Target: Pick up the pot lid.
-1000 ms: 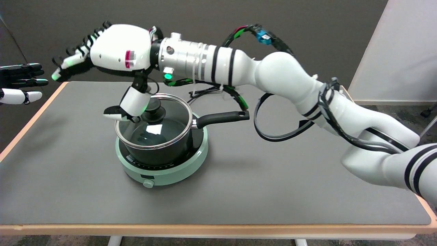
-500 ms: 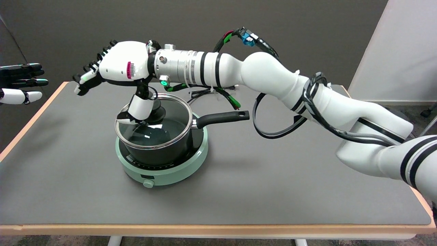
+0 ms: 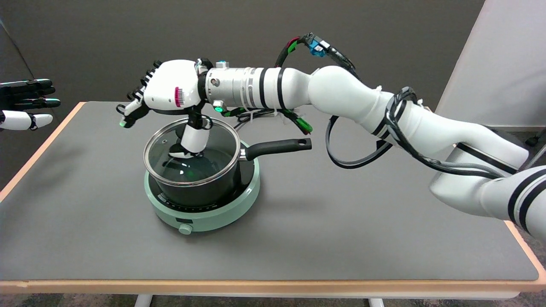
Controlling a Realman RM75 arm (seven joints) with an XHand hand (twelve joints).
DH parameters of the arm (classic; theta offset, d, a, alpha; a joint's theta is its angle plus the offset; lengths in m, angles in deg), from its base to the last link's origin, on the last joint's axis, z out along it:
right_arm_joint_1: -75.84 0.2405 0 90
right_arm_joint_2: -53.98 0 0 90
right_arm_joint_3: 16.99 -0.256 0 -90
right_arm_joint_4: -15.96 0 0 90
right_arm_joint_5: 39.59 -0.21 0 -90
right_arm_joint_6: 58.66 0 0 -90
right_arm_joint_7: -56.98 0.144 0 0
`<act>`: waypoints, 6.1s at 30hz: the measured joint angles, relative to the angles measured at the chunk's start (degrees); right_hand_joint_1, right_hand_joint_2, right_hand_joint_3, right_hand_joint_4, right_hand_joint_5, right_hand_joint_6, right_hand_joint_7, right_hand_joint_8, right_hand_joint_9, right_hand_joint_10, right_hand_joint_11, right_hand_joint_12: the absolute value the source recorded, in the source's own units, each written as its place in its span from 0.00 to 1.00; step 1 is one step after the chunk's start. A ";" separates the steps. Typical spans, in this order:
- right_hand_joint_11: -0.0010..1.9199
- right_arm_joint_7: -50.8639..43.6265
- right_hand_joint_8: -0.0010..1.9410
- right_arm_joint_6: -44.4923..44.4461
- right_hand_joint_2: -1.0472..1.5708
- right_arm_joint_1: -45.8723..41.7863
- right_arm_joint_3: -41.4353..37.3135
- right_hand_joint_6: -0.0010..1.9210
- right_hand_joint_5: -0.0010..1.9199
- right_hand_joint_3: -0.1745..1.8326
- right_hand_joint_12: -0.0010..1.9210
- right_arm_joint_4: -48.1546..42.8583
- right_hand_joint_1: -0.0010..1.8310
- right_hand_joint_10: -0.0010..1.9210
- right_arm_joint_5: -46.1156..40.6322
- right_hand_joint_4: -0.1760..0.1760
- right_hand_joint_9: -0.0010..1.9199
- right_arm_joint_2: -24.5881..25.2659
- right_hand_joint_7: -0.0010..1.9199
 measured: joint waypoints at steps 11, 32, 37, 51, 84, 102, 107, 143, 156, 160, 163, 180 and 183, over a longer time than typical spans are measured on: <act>0.24 0.00 0.10 0.68 0.60 0.66 0.47 0.10 0.23 0.57 0.48 0.52 0.45 0.18 2.82 0.93 0.32 -1.35 0.29; 0.24 0.29 0.10 2.19 0.60 0.49 0.81 0.10 0.24 0.58 0.47 1.58 0.47 0.20 4.32 0.95 0.32 -2.25 0.31; 0.24 0.70 0.10 2.68 0.60 0.31 0.83 0.11 0.26 0.57 0.47 1.16 0.47 0.21 4.47 0.98 0.33 -2.54 0.33; 0.25 1.31 0.13 3.28 0.63 0.15 0.87 0.18 0.32 0.55 0.46 0.29 0.48 0.24 4.53 1.00 0.37 -3.47 0.38; 0.31 1.59 0.51 3.25 0.81 0.42 0.79 0.76 0.38 0.20 0.50 0.93 0.65 0.42 3.62 0.34 0.44 -4.44 0.51; 0.32 1.58 0.61 2.98 0.77 -0.13 0.77 0.66 0.40 0.28 0.53 0.85 0.66 0.61 1.62 0.31 0.49 -5.16 0.52; 0.32 1.59 0.61 2.96 0.77 -0.17 0.78 0.66 0.40 0.28 0.53 0.89 0.66 0.62 1.19 0.29 0.49 -5.29 0.52; 0.33 1.59 0.59 2.11 0.78 3.37 0.79 0.68 0.40 0.28 0.55 1.97 0.66 0.72 -2.03 0.37 0.47 -6.74 0.52; 0.35 2.11 0.62 1.59 0.76 3.93 -1.34 0.67 0.41 0.32 0.54 1.88 0.66 0.75 -3.78 0.34 0.47 -8.93 0.52; 0.35 2.40 0.62 1.27 0.76 3.75 -3.33 0.67 0.41 0.32 0.54 1.80 0.66 0.76 -4.58 0.36 0.47 -9.83 0.52; 0.36 2.63 0.62 1.25 0.76 3.09 -5.85 0.67 0.41 0.31 0.54 1.60 0.66 0.78 -5.30 0.36 0.47 -10.69 0.52; 0.36 3.22 0.61 0.22 0.76 -3.73 -22.30 0.67 0.41 0.31 0.55 -0.73 0.66 0.79 -7.39 0.37 0.47 -16.95 0.52; 0.36 3.26 0.61 -0.16 0.76 -5.42 -25.22 0.67 0.41 0.31 0.55 -0.90 0.66 0.79 -7.49 0.37 0.47 -18.05 0.52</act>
